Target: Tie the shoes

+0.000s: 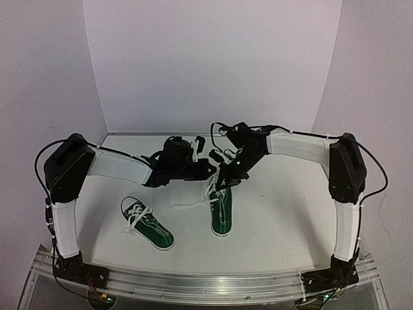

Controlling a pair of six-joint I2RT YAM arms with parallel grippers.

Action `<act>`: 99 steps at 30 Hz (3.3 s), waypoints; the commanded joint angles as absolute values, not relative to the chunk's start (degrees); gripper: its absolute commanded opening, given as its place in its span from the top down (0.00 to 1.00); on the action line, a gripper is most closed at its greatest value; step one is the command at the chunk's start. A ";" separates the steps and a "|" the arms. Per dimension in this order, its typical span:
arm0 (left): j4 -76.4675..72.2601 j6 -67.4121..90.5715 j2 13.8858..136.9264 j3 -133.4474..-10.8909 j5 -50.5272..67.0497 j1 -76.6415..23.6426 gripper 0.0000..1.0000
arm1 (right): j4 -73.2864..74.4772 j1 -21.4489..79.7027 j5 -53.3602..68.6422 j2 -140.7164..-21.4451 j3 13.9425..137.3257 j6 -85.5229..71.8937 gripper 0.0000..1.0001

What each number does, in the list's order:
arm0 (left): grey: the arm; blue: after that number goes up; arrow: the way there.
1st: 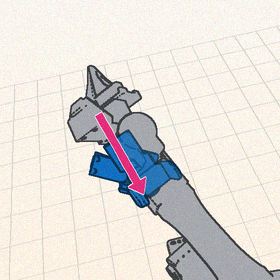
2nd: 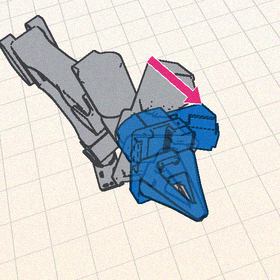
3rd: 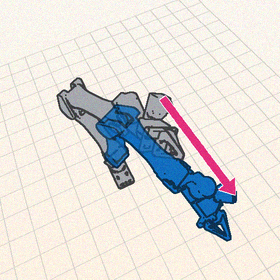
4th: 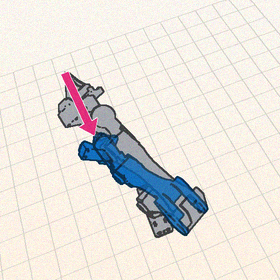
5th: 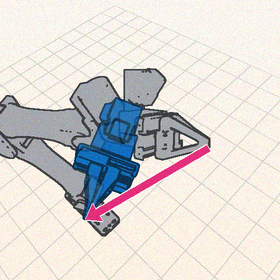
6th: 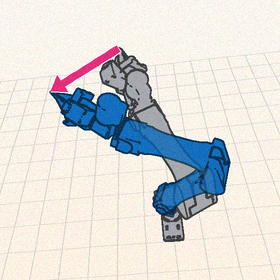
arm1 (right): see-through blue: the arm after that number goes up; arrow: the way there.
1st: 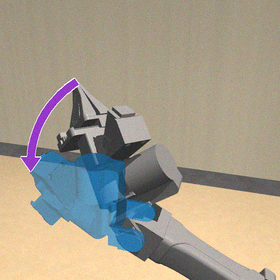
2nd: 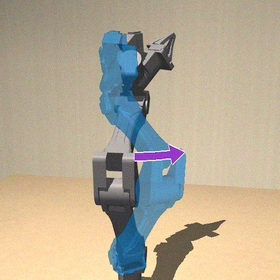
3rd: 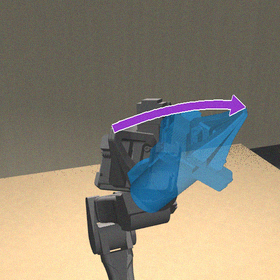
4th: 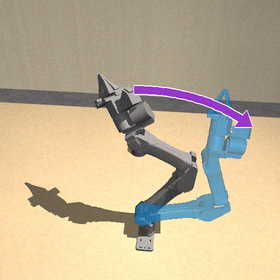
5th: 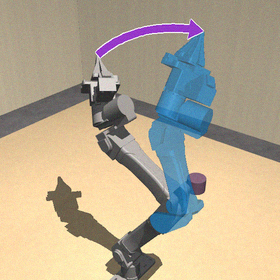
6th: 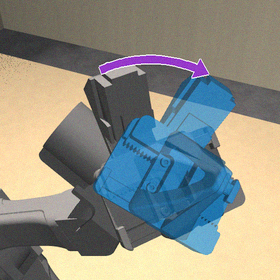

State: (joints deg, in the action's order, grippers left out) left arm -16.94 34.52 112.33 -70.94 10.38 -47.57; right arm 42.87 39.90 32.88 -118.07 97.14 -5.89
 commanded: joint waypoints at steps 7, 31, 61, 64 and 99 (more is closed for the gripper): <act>-18.00 42.55 115.57 -74.06 15.07 -47.37 1.00 | 40.82 39.72 33.68 -113.78 95.65 -6.35 1.00; 0.87 44.09 118.79 -79.38 48.18 -46.29 1.00 | 37.86 37.91 34.68 -111.26 92.61 -8.13 0.93; -10.95 54.52 121.90 -79.75 52.57 -44.21 1.00 | 23.42 40.34 34.84 -99.87 72.40 -24.37 0.58; -13.21 56.23 121.60 -78.77 52.82 -44.15 1.00 | 22.50 40.51 34.33 -100.84 72.20 -25.20 0.59; -20.00 60.20 121.20 -76.22 53.77 -43.93 1.00 | 16.90 43.42 28.41 -105.31 70.68 -28.40 0.74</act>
